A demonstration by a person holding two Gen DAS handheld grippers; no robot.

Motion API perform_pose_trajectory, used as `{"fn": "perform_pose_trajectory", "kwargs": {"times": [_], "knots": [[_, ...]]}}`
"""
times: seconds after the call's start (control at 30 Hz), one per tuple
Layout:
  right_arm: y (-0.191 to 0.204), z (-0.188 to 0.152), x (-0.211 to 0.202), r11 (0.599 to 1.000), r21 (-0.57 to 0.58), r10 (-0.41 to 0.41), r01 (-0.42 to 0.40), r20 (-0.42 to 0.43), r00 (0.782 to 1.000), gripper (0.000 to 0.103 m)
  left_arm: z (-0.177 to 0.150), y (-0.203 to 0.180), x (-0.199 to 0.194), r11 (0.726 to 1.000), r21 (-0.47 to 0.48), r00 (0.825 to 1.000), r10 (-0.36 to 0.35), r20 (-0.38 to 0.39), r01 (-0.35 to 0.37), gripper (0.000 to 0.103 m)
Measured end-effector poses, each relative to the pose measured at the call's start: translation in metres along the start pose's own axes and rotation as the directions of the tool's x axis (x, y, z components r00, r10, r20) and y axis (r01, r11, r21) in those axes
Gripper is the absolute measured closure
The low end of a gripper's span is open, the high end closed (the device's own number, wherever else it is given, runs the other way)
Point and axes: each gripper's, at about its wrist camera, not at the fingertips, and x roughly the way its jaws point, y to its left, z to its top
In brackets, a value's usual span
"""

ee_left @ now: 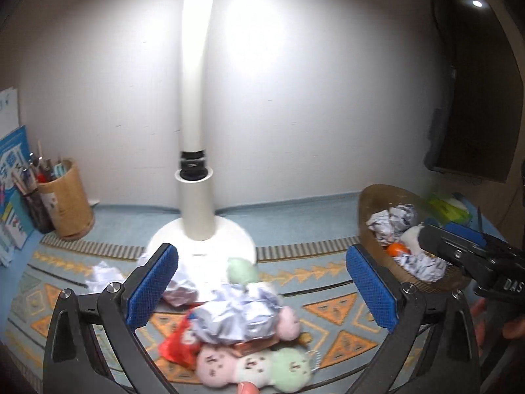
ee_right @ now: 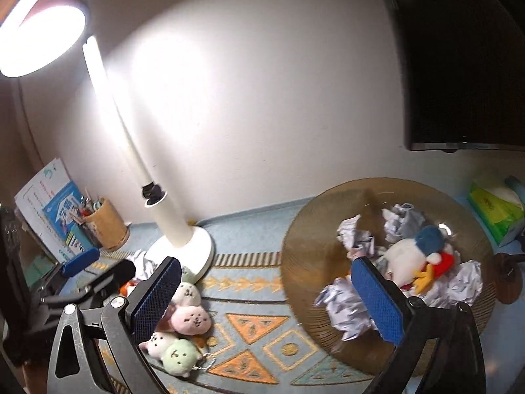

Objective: Organize objects
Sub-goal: 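Move both tools back over the pile toward paper and the dango plush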

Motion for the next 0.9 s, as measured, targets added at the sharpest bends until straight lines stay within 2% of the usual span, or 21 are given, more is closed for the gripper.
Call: {"fn": "perform_pose_trajectory", "kwargs": {"times": [0.17,0.33,0.43,0.53,0.6,0.7,0.73,0.9], "knots": [[0.059,-0.040,0.016,0.990,-0.116,0.068,-0.079,-0.097,0.993,0.000,-0.019,0.101,0.007,0.982,-0.130,0.988,0.130,-0.082,-0.140,0.000],[0.092,-0.091,0.056,0.964,-0.241,0.060,-0.115,-0.225,0.973,0.000,-0.046,0.174,0.030,0.944,-0.269,0.974,0.149,-0.170,-0.191,0.000],[0.101,-0.113,0.079,0.951,-0.287,0.033,-0.119,-0.288,0.957,0.000,-0.054,0.192,0.046,0.928,-0.299,0.963,0.160,-0.216,-0.221,0.000],[0.105,-0.122,0.092,0.944,-0.312,0.010,-0.109,-0.301,0.953,0.000,-0.058,0.198,0.065,0.924,-0.308,0.957,0.150,-0.250,-0.225,0.000],[0.103,-0.122,0.096,0.946,-0.302,0.020,-0.115,-0.301,0.954,0.000,-0.057,0.196,0.074,0.926,-0.285,0.946,0.168,-0.277,-0.248,0.000],[0.099,-0.124,0.107,0.951,-0.280,0.024,-0.132,-0.357,0.934,0.000,-0.052,0.191,0.084,0.931,-0.255,0.938,0.181,-0.295,-0.261,0.000],[0.101,-0.123,0.108,0.949,-0.289,0.016,-0.125,-0.355,0.935,0.000,-0.051,0.188,0.087,0.934,-0.233,0.931,0.194,-0.309,-0.272,0.000],[0.104,-0.125,0.110,0.943,-0.316,-0.014,-0.107,-0.357,0.934,0.000,-0.052,0.188,0.086,0.933,-0.234,0.931,0.194,-0.309,-0.273,0.000]]}}
